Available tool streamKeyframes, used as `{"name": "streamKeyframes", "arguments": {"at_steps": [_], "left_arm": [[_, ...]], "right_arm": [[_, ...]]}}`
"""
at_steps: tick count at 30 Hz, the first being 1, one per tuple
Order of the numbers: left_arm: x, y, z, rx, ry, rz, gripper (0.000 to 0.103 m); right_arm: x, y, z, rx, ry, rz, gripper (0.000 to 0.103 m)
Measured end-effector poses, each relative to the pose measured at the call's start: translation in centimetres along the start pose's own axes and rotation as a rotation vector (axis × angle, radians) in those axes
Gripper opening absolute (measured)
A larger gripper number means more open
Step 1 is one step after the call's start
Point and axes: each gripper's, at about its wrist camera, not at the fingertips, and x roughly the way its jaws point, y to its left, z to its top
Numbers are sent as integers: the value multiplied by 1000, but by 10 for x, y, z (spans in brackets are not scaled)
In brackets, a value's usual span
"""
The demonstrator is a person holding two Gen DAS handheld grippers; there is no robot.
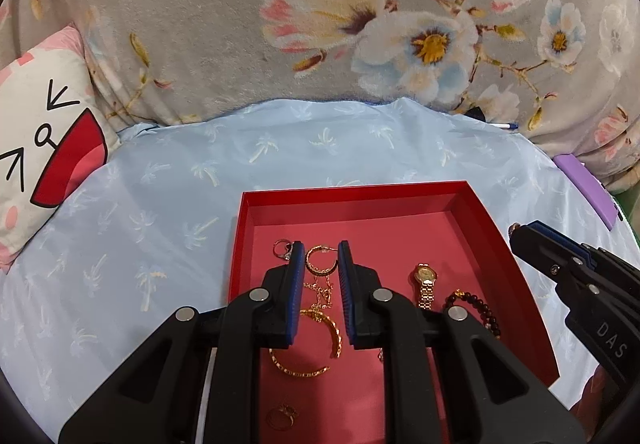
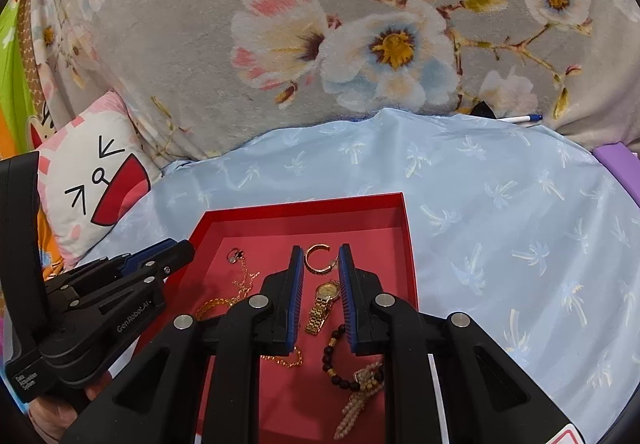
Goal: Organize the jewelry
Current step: 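Lower both tools into the red box and open them to drop the earrings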
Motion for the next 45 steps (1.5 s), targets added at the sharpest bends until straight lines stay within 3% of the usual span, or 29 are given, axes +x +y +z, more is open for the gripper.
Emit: {"name": "streamKeyframes", "arguments": {"at_steps": [11,45], "left_arm": [[24,6,-5,-17,30,-8,16],[31,1,-9,1,44,-8,17]], "right_arm": [[27,-2,-7,-34,50,-34,17],[42,0,-15,-47,82,-42,17]]}}
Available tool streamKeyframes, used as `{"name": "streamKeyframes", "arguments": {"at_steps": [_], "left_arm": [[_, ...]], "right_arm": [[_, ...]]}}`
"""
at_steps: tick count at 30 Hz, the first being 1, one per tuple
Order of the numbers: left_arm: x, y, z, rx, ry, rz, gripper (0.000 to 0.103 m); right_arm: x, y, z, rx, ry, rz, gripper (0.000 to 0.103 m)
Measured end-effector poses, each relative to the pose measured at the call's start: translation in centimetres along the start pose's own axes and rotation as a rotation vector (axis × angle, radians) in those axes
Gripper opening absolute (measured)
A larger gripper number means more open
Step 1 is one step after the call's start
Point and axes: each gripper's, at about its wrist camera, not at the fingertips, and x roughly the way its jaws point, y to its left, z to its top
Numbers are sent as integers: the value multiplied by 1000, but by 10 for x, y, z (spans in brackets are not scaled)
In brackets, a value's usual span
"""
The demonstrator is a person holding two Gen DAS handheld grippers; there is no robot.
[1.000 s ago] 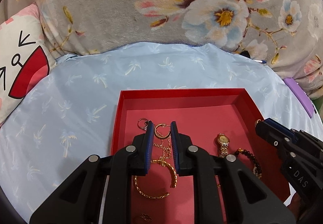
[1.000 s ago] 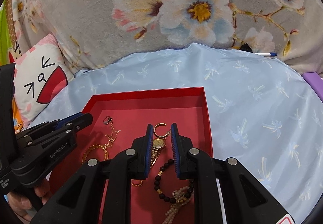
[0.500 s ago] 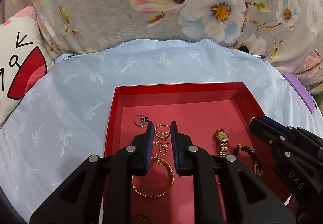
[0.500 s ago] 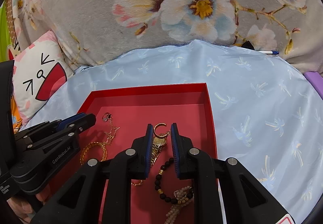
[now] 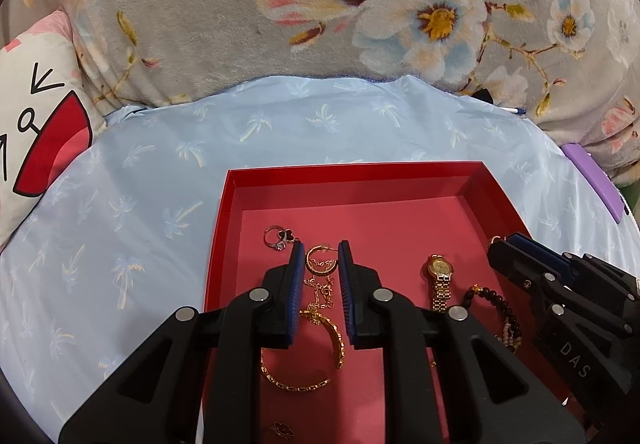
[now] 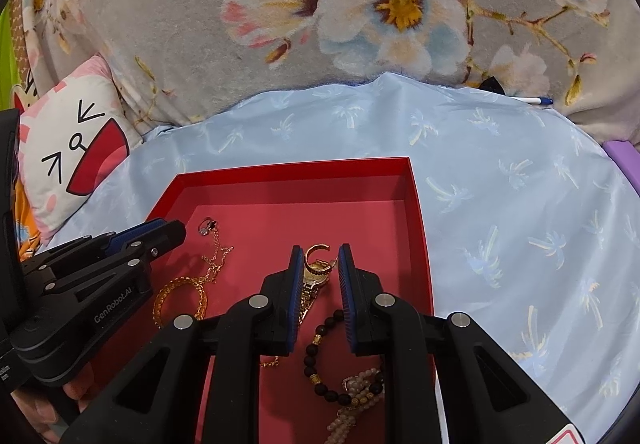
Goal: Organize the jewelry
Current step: 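Lower both tools into the red box and open them to drop the earrings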
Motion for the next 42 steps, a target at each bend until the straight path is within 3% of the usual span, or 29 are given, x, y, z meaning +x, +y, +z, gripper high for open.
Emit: {"name": "streamKeyframes", "arguments": {"at_steps": [13,19,21,25,30,38,42], "left_arm": [[-1,2,0,-9,-4,8,17],[-4,4,1,-11,-21,30,35],[-8,5,2,-5,-35,48,37],[-21,9,4,-22,-53,55,49],[-45,9,2,0,-72,73,51],[-66,1,-21,3,-69,75,59],[-68,-6,-31,11,-52,65,59]], "right_arm": [[3,1,-1,-5,3,-3,18],[-1,-1,0,1,-16,-9,22],[-6,-2,1,5,-25,-13,25],[-20,-1,1,9,-49,-13,35],[-42,5,-6,9,-64,-5,36],[-79,12,-30,-15,-98,-51,55],[-87,12,-39,-13,-87,-57,57]]}}
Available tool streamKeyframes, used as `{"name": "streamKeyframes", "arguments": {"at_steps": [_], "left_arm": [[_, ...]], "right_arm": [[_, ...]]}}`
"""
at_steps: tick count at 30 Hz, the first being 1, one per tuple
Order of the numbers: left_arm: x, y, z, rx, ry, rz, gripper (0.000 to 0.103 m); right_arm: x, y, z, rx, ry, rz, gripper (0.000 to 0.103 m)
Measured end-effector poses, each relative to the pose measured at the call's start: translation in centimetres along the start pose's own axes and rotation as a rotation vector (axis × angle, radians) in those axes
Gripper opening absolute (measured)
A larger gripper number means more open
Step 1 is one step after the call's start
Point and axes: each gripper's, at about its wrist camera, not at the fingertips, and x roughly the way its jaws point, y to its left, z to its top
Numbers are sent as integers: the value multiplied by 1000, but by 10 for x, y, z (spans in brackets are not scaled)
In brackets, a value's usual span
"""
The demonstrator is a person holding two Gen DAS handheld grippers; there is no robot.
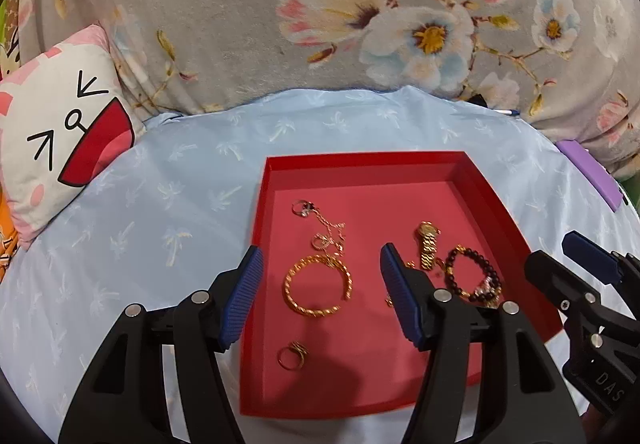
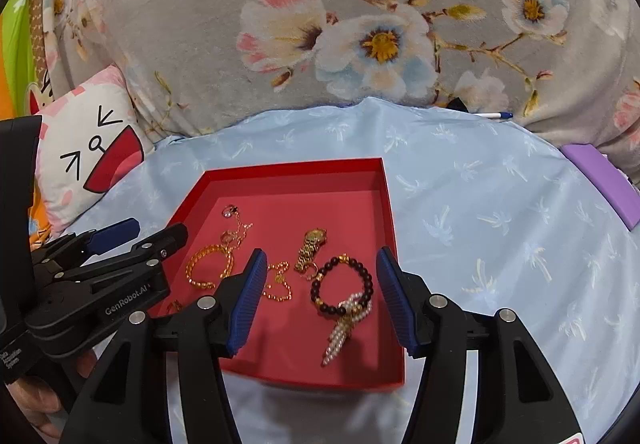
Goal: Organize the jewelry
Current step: 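Lower both tools into the red box and open them to drop the earrings, then withdraw both open tools from the red box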
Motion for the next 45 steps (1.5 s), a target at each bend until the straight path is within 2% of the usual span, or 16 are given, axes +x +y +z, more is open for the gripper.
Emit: {"name": "streamKeyframes", "arguments": {"at_steps": [6,9,15,18,22,28,34,45], "left_arm": [[-10,-6,-12,-2,1,-3,59],[-15,-5,-17,1,0,6,63],[-22,-4,-27,6,-8,36,64],[-26,-3,-30,1,-22,48,69],[-28,-1,-33,-10,-32,55,71],[-37,0,-42,-17,-74,95,81],[-43,-2,-48,1,-77,107,82],[-37,6,-68,-22,-36,127,84]], "right_arm": [[-11,2,-10,-5,3,-15,61],[-14,3,-16,-2,-1,-18,65],[-18,8,-25,-9,-5,-32,66],[-21,11,-29,-18,-16,-41,69],[-24,15,-32,-26,-32,-52,71],[-28,18,-41,-28,-53,-79,74],[-26,14,-49,-3,-45,-94,74],[-23,27,-61,-64,-46,-156,76]]}}
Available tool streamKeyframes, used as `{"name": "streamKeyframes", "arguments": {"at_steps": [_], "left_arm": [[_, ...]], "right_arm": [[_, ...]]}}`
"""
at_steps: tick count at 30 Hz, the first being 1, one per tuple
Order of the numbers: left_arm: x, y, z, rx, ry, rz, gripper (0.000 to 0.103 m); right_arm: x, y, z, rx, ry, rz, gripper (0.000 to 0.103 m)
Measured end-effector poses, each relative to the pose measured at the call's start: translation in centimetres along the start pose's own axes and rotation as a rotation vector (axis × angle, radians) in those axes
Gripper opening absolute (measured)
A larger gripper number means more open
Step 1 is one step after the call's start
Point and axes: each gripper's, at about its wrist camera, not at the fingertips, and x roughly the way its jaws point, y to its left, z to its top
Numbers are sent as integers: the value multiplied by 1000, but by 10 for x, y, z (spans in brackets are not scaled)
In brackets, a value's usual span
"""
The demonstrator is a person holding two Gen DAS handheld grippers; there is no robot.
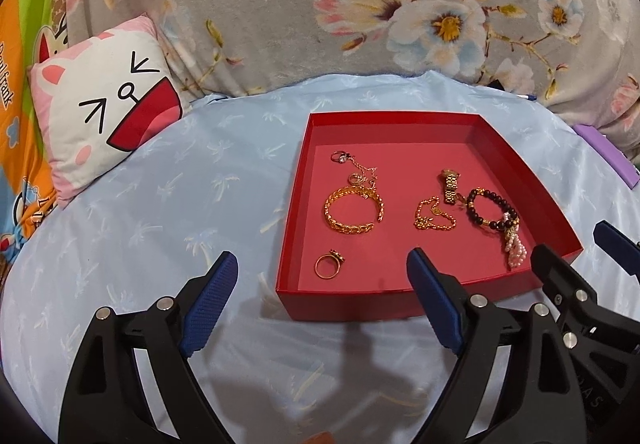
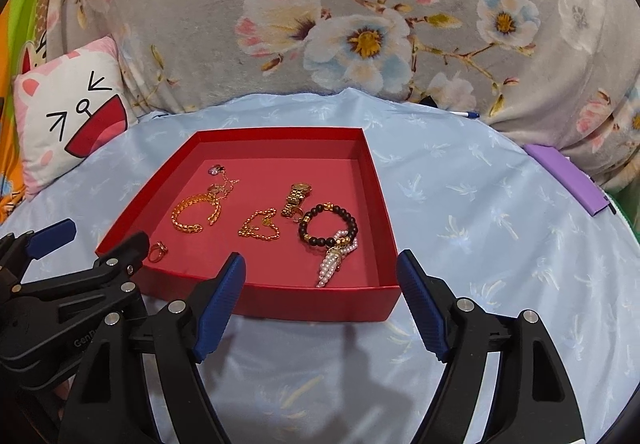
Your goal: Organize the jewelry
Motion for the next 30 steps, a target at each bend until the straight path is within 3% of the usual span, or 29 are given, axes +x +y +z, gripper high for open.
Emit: {"name": "streamKeyframes", "arguments": {"at_steps": [30], "left_arm": [[6,5,-1,2,-30,45,90]], "right_arm": [[13,-9,2,45,53,-1,83]]}}
